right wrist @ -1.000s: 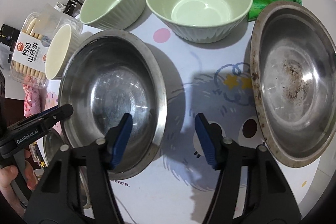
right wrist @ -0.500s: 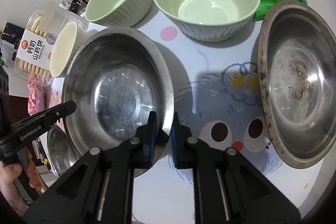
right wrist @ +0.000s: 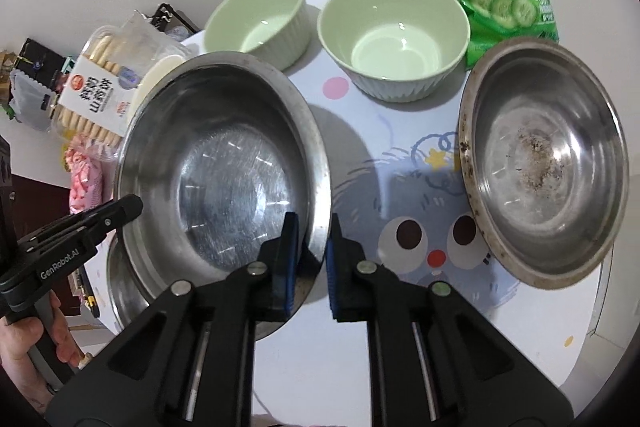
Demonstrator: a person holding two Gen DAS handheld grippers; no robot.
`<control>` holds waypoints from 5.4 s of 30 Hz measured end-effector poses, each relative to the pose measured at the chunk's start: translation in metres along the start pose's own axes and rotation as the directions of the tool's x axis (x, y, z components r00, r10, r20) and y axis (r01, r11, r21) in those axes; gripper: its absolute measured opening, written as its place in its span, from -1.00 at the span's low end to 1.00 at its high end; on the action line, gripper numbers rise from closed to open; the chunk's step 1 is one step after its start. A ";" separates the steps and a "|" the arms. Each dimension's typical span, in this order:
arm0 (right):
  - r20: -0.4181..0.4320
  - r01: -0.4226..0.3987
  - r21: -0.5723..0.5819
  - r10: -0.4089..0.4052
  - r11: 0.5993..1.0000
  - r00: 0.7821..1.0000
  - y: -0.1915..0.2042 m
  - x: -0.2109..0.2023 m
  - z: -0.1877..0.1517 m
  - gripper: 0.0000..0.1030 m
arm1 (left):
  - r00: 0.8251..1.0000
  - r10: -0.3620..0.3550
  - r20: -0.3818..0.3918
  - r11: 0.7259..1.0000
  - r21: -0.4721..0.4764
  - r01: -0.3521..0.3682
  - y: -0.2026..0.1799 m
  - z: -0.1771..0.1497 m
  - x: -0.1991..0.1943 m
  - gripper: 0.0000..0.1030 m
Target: Organize plates and bowls
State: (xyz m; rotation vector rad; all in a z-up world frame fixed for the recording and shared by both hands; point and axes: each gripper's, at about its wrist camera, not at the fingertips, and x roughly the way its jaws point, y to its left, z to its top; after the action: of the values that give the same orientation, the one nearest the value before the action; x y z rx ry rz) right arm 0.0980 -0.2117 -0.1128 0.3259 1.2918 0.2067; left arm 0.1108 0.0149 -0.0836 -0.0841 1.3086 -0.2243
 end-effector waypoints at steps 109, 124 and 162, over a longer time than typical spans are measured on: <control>0.053 0.133 0.059 -0.136 0.989 0.989 -0.089 -0.078 -0.071 0.99 | 0.997 -0.030 -0.073 0.987 0.155 0.041 -0.124 -0.047 0.012 1.00; 0.060 0.122 0.065 -0.126 0.990 0.990 -0.162 -0.089 -0.043 0.99 | 0.995 -0.021 -0.100 0.994 0.109 0.032 -0.192 -0.025 0.048 1.00; -0.088 0.119 0.128 -0.108 0.985 0.990 -0.241 -0.031 0.023 0.11 | 0.984 0.034 -0.176 0.999 -0.022 -0.039 -0.233 0.025 0.139 0.06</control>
State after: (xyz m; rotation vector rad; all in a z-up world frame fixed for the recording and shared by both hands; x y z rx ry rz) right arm 0.1047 -0.4504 -0.1635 0.3591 1.4033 0.0373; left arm 0.1412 -0.2429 -0.1650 -0.0630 1.4877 -0.1866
